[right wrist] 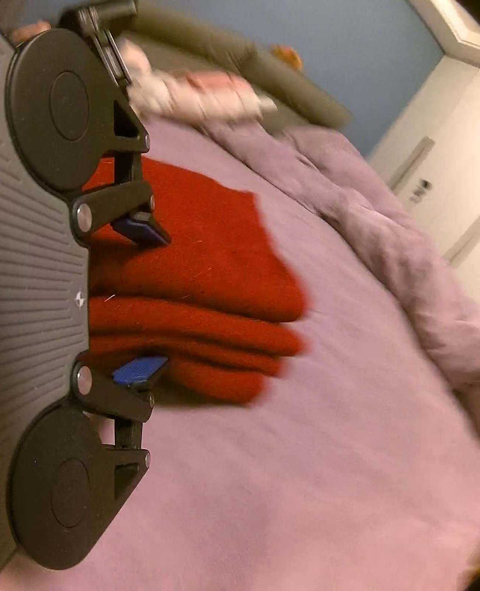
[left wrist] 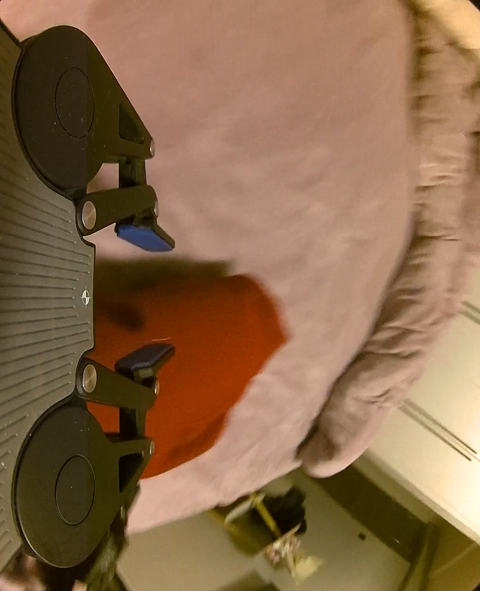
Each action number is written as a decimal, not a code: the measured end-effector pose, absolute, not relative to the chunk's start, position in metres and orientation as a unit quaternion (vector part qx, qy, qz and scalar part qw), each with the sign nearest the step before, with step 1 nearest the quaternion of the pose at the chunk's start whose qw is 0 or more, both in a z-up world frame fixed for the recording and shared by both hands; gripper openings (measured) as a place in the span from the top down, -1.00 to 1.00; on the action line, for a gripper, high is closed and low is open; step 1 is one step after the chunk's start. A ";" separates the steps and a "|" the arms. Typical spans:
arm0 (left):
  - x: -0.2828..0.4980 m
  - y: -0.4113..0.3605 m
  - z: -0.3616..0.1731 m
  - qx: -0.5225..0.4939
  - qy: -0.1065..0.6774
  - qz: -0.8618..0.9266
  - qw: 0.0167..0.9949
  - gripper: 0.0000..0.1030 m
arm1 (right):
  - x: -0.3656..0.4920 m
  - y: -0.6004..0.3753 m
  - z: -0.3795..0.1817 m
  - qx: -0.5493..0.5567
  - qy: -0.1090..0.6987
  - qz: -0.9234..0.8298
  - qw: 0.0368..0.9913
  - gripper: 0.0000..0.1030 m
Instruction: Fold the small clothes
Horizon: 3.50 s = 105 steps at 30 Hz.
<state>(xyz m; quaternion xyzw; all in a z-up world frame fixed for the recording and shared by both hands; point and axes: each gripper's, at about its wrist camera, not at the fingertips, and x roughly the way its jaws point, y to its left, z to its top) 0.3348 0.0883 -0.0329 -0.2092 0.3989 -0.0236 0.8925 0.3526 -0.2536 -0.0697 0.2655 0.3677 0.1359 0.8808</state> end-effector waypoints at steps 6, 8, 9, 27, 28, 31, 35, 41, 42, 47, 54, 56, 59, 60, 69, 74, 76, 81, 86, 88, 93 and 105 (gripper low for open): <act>0.396 0.035 -0.039 -0.193 0.382 0.029 0.904 -0.73 | 0.395 -0.175 -0.041 0.192 0.320 0.106 0.922 0.13; 0.419 0.017 -0.053 -0.151 0.391 0.043 0.907 -0.74 | 0.408 -0.160 -0.056 0.155 0.321 0.089 0.930 0.27; 0.424 0.010 -0.064 -0.126 0.399 0.054 0.906 -0.74 | 0.413 -0.159 -0.065 0.140 0.324 0.078 0.932 0.27; 0.388 0.018 -0.073 -0.164 0.414 0.029 0.895 -1.00 | 0.377 -0.161 -0.096 0.031 0.271 0.055 0.961 0.14; 0.368 0.024 -0.064 -0.169 0.413 0.022 0.894 -1.00 | 0.357 -0.164 -0.091 0.035 0.263 0.063 0.962 0.08; 0.315 0.030 -0.052 -0.161 0.413 0.015 0.896 -1.00 | 0.297 -0.174 -0.089 0.033 0.262 0.074 0.962 0.08; 0.281 0.027 -0.063 -0.140 0.434 0.023 0.890 -1.00 | 0.264 -0.184 -0.106 0.021 0.307 0.051 0.950 0.09; 0.279 0.021 -0.063 -0.112 0.438 0.028 0.892 -1.00 | 0.263 -0.183 -0.118 -0.022 0.334 0.051 0.941 0.10; 0.278 0.018 -0.061 -0.098 0.436 0.029 0.894 -1.00 | 0.263 -0.180 -0.119 -0.037 0.337 0.052 0.939 0.10; 0.266 0.010 -0.052 -0.053 0.443 0.036 0.894 -1.00 | 0.259 -0.180 -0.107 -0.032 0.352 0.051 0.934 0.06; 0.222 0.006 -0.035 0.001 0.432 0.037 0.901 -1.00 | 0.203 -0.171 -0.096 -0.035 0.387 0.043 0.921 -0.12; 0.209 0.006 -0.030 0.009 0.432 0.037 0.901 -1.00 | 0.188 -0.173 -0.091 -0.009 0.410 0.049 0.911 -0.31; 0.191 0.008 -0.025 0.012 0.438 0.041 0.898 -1.00 | 0.166 -0.175 -0.082 0.015 0.420 0.030 0.907 -0.58; 0.185 0.009 -0.024 0.010 0.441 0.043 0.896 -1.00 | 0.161 -0.173 -0.079 0.014 0.423 0.023 0.906 -0.67; 0.158 0.014 -0.007 -0.001 0.453 0.039 0.891 -1.00 | 0.138 -0.156 -0.050 -0.012 0.424 0.014 0.905 -0.92; 0.151 0.012 -0.003 0.013 0.457 0.039 0.889 -1.00 | 0.138 -0.148 -0.040 -0.020 0.429 0.009 0.903 -0.92; 0.150 0.011 -0.002 0.021 0.456 0.039 0.889 -1.00 | 0.138 -0.148 -0.036 -0.018 0.426 0.009 0.904 -0.92; 0.152 0.012 0.000 0.023 0.457 0.037 0.889 -1.00 | 0.140 -0.147 -0.029 -0.021 0.424 0.003 0.906 -0.92; 0.152 0.012 0.000 0.023 0.459 0.037 0.888 -1.00 | 0.141 -0.147 -0.027 -0.019 0.423 0.005 0.906 -0.92; 0.152 0.012 0.001 0.023 0.458 0.035 0.888 -1.00 | 0.142 -0.146 -0.027 -0.020 0.423 0.005 0.906 -0.92; 0.153 0.009 0.004 0.026 0.456 0.025 0.889 -1.00 | 0.142 -0.145 -0.027 -0.017 0.422 0.004 0.907 -0.92; 0.153 0.007 0.007 0.026 0.457 0.023 0.889 -1.00 | 0.142 -0.147 -0.024 -0.017 0.422 -0.001 0.907 -0.92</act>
